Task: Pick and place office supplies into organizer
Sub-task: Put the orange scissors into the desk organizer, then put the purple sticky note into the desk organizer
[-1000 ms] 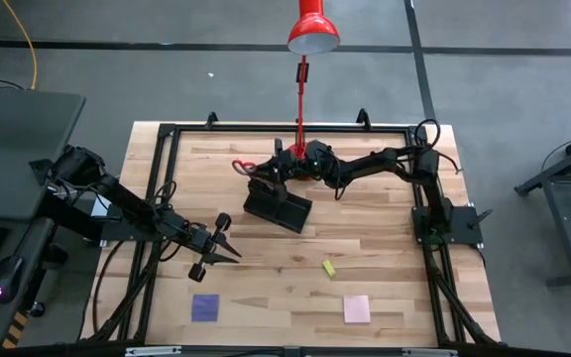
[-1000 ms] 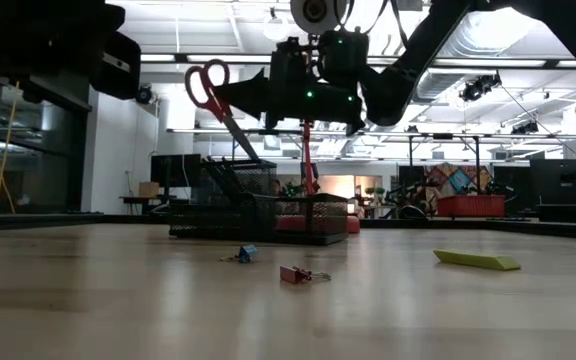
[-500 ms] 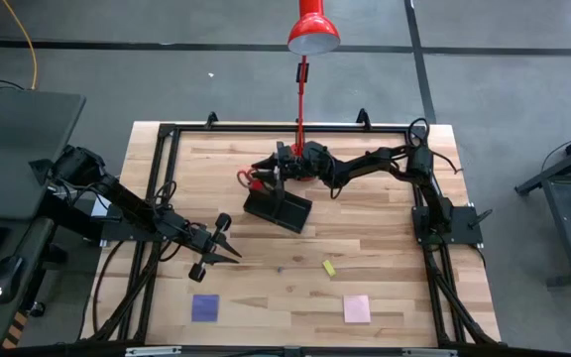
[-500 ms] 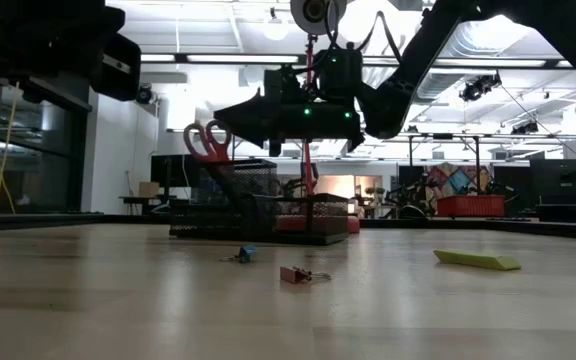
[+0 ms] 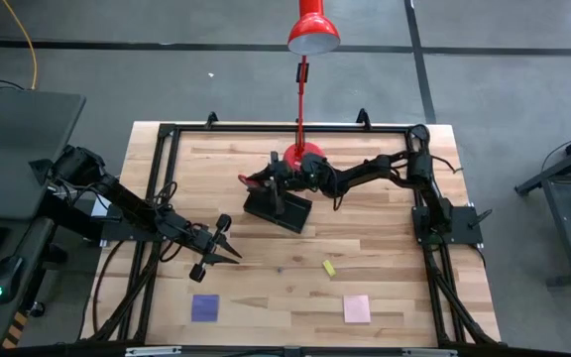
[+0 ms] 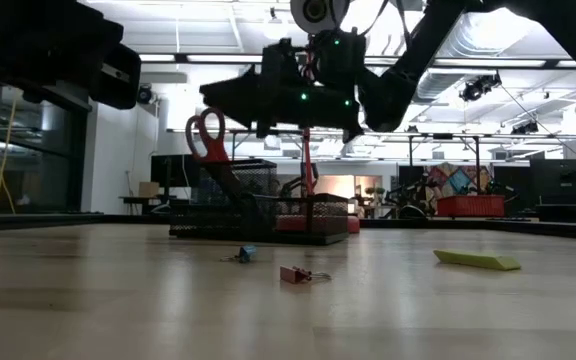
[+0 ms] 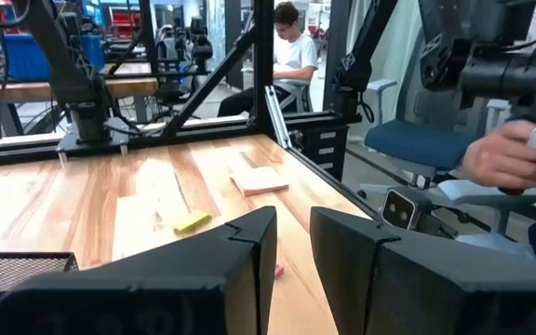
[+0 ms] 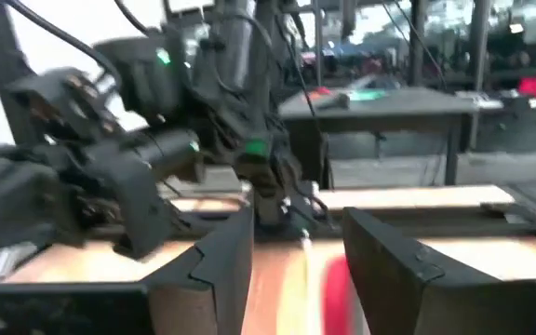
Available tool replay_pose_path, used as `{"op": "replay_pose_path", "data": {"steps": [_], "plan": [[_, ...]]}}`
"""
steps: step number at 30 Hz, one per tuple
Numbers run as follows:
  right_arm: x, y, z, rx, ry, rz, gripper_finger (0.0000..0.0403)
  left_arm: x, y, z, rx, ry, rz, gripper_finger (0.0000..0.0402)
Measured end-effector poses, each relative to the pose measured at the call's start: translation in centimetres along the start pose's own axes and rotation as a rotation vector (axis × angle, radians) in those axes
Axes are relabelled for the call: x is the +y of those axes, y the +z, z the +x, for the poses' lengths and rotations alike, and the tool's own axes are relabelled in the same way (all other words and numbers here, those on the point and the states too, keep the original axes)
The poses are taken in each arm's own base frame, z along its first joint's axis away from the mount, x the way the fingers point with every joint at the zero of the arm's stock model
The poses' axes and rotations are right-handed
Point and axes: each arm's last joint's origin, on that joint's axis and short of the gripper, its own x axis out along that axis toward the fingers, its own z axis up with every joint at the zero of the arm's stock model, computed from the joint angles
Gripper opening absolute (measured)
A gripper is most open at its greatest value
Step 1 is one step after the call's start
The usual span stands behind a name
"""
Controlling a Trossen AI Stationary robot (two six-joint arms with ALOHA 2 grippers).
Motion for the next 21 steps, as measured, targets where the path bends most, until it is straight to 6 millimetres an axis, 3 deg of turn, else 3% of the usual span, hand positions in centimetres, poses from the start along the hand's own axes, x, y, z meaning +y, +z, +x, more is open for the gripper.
{"op": "replay_pose_path", "data": {"steps": [6,13,16,21], "plan": [[0.9,1.4,0.1,-0.038,-0.001,-0.073,0.0145,0.0,0.0,0.0,0.004,0.002,-0.015,0.0062],[0.6,3.6,-0.2,-0.05,-0.07,-0.126,0.0153,0.0,-0.2,0.0,0.021,0.004,-0.049,0.0062],[2.0,4.2,0.0,-0.06,-0.003,-0.09,0.0158,0.0,-0.7,0.0,0.07,0.007,-0.072,0.0063],[5.0,3.4,0.8,0.004,0.106,-0.022,0.0156,0.0,-2.2,-0.2,0.229,0.024,-0.175,0.0063]]}}
